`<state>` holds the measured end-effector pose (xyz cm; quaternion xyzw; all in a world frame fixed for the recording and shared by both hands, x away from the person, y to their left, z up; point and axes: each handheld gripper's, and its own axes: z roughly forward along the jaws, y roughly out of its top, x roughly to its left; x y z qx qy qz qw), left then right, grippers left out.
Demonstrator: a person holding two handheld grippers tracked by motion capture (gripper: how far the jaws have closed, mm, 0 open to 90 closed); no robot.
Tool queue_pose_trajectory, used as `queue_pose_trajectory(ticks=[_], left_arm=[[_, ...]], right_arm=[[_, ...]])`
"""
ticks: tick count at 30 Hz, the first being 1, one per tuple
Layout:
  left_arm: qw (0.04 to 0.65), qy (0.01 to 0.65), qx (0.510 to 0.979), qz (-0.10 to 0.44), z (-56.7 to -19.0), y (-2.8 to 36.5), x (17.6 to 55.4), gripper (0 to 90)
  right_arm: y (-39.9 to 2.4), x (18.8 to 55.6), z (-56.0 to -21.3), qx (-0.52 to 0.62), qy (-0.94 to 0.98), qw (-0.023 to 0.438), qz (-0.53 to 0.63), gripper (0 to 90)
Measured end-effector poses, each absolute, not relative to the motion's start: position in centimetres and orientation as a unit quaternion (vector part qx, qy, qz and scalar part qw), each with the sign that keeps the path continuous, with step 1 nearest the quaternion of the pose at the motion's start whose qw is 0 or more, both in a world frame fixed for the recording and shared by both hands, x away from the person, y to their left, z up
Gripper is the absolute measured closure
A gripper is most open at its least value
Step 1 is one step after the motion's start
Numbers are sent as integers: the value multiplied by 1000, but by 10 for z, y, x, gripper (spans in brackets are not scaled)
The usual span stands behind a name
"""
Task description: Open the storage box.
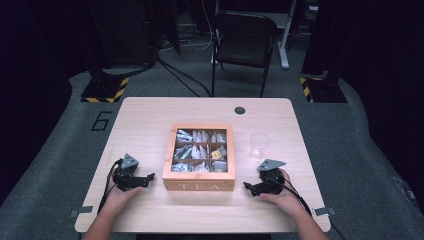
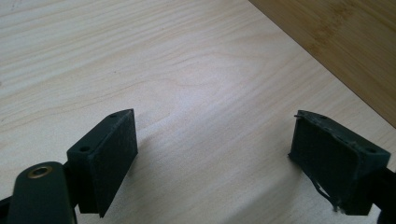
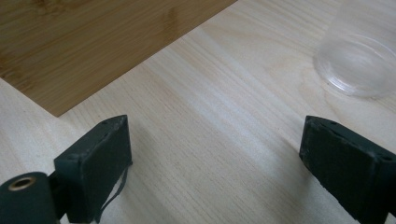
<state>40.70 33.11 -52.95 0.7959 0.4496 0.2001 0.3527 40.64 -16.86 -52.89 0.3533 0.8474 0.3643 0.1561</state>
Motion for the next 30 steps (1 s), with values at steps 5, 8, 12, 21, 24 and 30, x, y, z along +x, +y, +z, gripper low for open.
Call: queue_pose_trajectory(ticks=[5,8,12,21,24,30], left_arm=[[353,451,795,200,-530,331,407,144],[352,458,791,203,-529,330,405,145],[353,459,789,205,-530,330,405,146],[356,454,791,206,-529,330,404,192],[357,459,786,208,-529,330,404,207],[370,460,782,200,-527,330,402,333]], right_arm=[[-169,406,-529,353,847,156,364,84],[-168,407,-529,353,847,159,364,92],[-169,407,-528,356,845,157,367,127],[-167,405,-528,351,842,159,378,213],[-166,404,-527,357,841,159,375,247],[-166,402,-521,362,842,165,364,427]])
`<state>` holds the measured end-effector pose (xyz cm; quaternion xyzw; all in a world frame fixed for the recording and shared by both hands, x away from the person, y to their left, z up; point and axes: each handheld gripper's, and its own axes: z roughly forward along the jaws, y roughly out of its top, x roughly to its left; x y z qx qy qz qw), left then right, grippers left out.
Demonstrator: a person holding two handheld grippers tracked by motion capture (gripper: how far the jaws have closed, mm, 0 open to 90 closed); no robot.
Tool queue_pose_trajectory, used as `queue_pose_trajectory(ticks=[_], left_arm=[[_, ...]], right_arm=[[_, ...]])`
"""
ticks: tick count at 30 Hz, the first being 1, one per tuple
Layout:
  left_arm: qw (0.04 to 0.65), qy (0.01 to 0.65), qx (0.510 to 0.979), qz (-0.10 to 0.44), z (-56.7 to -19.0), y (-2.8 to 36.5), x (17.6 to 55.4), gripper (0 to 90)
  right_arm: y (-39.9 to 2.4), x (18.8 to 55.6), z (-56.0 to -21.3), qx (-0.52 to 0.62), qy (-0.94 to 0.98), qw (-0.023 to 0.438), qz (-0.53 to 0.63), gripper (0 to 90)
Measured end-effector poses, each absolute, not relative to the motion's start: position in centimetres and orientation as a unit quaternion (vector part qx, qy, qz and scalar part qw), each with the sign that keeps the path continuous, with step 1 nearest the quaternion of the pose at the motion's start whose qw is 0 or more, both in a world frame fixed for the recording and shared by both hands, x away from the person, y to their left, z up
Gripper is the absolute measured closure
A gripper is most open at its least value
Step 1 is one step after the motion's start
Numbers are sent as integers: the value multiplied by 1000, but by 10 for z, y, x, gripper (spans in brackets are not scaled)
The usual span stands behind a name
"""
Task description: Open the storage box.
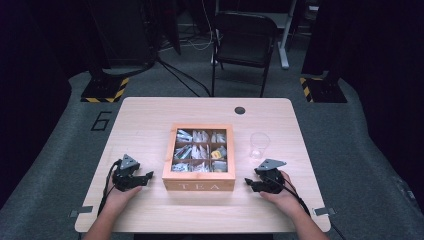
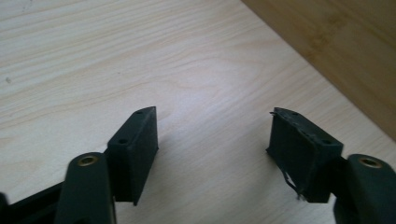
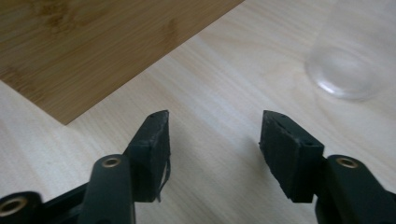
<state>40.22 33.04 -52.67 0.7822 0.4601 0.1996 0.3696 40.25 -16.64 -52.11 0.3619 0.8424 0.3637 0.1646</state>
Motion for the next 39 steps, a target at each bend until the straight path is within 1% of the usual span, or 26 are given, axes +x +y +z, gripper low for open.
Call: queue_pose_trajectory(ticks=[2,3,8,11,13,17,20,24,28,33,36,39], left_arm=[[382,458,778,198,-526,328,401,341],[379,455,781,199,-526,327,401,345],[379,443,786,207,-521,323,398,359],[384,436,784,216,-516,322,394,366],[396,433,779,218,-512,322,391,381],[412,433,772,214,-507,322,388,393],[428,435,762,216,-503,322,382,403],[428,428,762,228,-500,321,377,407],[435,424,760,232,-498,320,375,408],[454,424,748,232,-495,319,371,410],[457,421,751,225,-492,318,369,414],[460,419,750,223,-491,318,368,415]], right_arm=[[-166,401,-519,357,840,179,367,436],[-167,401,-518,356,840,184,365,434],[-166,399,-516,360,834,186,376,432],[-166,396,-511,354,834,196,376,434],[-165,393,-506,352,827,201,389,452],[-164,387,-500,355,824,195,397,467],[-163,384,-497,344,824,204,402,467],[-164,381,-493,338,818,205,418,468],[-164,378,-490,342,812,196,430,471],[-162,374,-486,335,809,197,441,477],[-159,372,-481,330,813,205,434,493],[-157,369,-476,328,809,204,443,509]])
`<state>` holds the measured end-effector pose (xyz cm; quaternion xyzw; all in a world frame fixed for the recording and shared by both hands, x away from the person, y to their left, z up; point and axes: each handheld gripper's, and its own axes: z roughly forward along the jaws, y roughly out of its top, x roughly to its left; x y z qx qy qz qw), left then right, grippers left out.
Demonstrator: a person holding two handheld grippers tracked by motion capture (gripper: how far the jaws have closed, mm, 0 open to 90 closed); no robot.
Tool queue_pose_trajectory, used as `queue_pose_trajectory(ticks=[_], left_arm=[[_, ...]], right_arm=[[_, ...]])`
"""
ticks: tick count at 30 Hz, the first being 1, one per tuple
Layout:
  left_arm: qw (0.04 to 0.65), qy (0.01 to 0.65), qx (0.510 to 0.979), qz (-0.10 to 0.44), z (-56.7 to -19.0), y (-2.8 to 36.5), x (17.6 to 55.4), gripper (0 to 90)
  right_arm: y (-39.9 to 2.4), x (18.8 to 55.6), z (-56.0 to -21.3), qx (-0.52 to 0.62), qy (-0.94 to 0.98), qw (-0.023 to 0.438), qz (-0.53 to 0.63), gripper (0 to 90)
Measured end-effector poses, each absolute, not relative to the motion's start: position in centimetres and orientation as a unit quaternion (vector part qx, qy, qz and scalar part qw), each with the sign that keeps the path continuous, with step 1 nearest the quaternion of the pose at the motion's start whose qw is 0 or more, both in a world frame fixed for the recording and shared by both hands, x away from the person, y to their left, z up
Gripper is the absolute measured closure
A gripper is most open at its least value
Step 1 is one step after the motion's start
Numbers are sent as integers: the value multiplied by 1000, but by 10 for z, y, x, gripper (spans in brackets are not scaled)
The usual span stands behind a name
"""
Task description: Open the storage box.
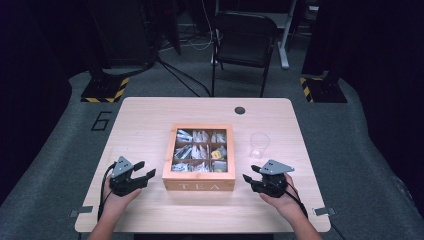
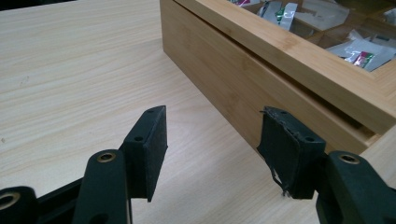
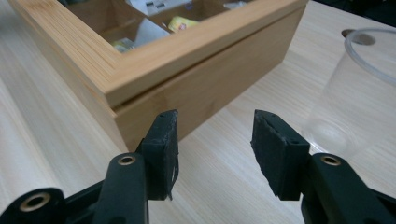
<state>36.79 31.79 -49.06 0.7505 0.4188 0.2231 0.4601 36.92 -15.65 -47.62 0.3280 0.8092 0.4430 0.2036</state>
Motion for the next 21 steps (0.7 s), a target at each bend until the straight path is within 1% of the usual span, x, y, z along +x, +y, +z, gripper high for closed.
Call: queue_pose_trajectory(ticks=[8,16,21], left_arm=[[473,415,746,218,-487,318,361,430],[472,409,749,222,-486,316,360,434],[471,409,749,223,-487,316,360,434]], right_arm=[[-147,357,-465,303,808,200,464,523],[-139,355,-468,290,817,178,465,535],[-136,356,-471,284,824,161,463,560]])
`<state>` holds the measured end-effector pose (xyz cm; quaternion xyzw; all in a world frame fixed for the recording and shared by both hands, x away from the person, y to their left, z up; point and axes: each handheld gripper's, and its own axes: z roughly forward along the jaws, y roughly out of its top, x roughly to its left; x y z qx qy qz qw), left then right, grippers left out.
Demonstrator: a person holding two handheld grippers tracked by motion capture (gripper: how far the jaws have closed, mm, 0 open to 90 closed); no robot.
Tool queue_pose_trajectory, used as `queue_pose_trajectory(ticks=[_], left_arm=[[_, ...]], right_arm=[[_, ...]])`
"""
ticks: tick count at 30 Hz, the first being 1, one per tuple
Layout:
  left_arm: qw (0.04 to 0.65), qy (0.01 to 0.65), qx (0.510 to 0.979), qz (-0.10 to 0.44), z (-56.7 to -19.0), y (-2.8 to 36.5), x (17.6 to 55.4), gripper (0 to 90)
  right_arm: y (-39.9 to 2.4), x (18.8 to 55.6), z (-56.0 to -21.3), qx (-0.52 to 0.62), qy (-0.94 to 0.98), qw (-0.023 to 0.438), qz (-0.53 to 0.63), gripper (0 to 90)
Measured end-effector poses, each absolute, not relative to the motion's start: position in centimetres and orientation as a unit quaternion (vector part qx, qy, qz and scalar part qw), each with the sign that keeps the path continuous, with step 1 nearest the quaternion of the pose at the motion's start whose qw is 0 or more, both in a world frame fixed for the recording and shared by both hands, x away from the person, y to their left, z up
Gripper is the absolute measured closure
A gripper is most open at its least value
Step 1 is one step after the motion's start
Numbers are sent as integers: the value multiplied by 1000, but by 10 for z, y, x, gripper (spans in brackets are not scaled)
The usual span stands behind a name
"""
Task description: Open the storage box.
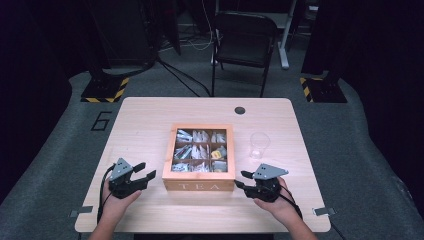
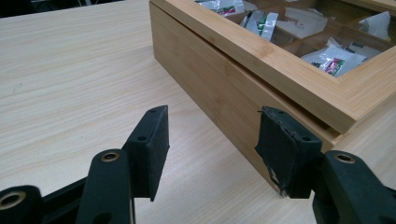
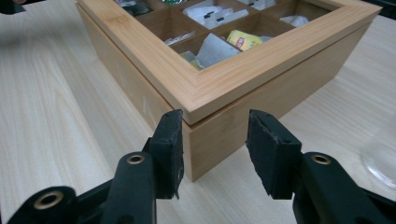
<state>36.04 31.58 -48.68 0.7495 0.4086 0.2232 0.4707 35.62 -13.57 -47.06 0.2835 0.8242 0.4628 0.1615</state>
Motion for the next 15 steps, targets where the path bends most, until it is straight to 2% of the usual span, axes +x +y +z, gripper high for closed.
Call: queue_pose_trajectory(ticks=[15], left_arm=[[466,404,757,217,-488,314,362,434]], right_arm=[[-125,360,-477,273,839,146,448,644]])
